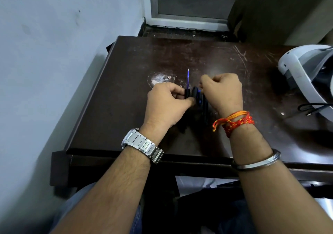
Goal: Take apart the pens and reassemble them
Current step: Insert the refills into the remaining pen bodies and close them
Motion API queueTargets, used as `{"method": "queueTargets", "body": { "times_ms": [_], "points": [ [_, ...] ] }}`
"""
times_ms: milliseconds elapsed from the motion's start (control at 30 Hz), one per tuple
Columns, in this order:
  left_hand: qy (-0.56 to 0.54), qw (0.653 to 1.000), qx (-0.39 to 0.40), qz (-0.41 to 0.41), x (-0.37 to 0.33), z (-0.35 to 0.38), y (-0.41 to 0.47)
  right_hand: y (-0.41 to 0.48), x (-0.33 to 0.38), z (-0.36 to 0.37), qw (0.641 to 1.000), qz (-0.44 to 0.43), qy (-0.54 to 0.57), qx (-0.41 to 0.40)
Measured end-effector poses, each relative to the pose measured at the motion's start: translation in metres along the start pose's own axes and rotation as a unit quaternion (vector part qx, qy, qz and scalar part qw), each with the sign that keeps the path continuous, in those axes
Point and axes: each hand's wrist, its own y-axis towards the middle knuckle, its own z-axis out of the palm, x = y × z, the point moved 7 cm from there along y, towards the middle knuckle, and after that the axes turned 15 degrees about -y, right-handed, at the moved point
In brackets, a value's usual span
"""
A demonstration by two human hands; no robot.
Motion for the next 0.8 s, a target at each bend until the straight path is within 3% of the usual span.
{"method": "queueTargets", "body": {
  "times_ms": [167, 433, 667, 800],
  "points": [
    [-0.001, 1.000, -0.015, 0.015, -0.002, -0.002, 0.001, -0.001, 0.001, 0.005, 0.989, -0.048, -0.135, 0.043],
    [0.015, 1.000, -0.015, 0.011, -0.001, -0.003, 0.001, -0.006, 0.005, 0.011, 0.975, -0.053, -0.213, 0.035],
    [0.002, 1.000, -0.017, 0.006, 0.000, -0.004, 0.002, -0.009, 0.007, 0.011, 0.980, -0.039, -0.196, 0.026],
    [-0.024, 0.999, 0.008, -0.028, 0.003, 0.000, 0.002, -0.012, 0.017, -0.009, 0.990, -0.057, -0.098, -0.088]
  ]
}}
